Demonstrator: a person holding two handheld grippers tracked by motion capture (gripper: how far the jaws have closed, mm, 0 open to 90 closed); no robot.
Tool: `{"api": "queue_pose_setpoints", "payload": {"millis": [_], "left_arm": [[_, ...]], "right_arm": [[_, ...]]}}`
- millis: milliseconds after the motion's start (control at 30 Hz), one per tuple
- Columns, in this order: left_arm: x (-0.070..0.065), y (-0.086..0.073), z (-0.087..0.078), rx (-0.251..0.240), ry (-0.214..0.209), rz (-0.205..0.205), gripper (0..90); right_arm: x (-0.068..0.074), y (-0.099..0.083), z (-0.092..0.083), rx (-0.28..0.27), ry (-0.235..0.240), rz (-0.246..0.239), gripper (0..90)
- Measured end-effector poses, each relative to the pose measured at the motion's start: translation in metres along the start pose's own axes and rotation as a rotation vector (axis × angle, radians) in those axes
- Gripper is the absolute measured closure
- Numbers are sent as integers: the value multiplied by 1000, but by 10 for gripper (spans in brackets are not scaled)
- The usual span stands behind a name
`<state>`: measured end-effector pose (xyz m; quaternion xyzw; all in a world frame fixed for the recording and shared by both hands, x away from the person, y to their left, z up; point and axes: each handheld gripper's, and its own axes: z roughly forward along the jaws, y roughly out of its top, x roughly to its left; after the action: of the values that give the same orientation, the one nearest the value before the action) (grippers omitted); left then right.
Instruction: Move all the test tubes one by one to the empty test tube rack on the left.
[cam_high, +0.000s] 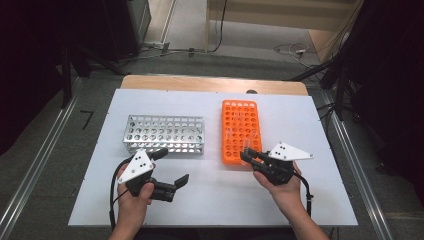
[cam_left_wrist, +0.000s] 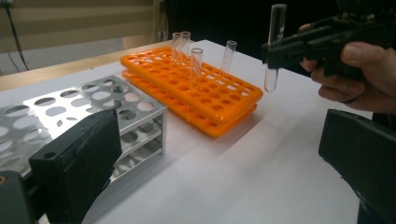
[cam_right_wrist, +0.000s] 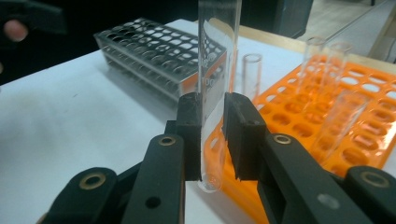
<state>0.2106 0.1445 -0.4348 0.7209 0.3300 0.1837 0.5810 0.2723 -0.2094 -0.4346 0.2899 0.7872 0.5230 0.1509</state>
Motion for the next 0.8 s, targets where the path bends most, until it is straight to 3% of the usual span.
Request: {"api": "queue_pose_setpoints", "payload": {"millis": [167, 300, 433, 600, 667, 800], "left_arm": [[-13, 18, 18, 28, -62, 0, 0], [-20, 24, 28, 43, -69, -7, 39], [-32, 29, 43, 101, -78, -40, 131], [-38, 27, 47, 116, -103, -37, 231], [-44, 26, 50, 138, -140, -20, 323], [-48, 25, 53, 160, -149, -6, 410]], "right_arm": [[17, -5, -4, 28, 35, -28, 740], [26, -7, -4, 34, 61, -51, 740], [37, -11, 3, 60, 79, -91, 740], [45, -13, 9, 79, 83, -116, 740], [49, -15, 14, 97, 86, -138, 740], [56, -17, 18, 117, 82, -175, 740]]}}
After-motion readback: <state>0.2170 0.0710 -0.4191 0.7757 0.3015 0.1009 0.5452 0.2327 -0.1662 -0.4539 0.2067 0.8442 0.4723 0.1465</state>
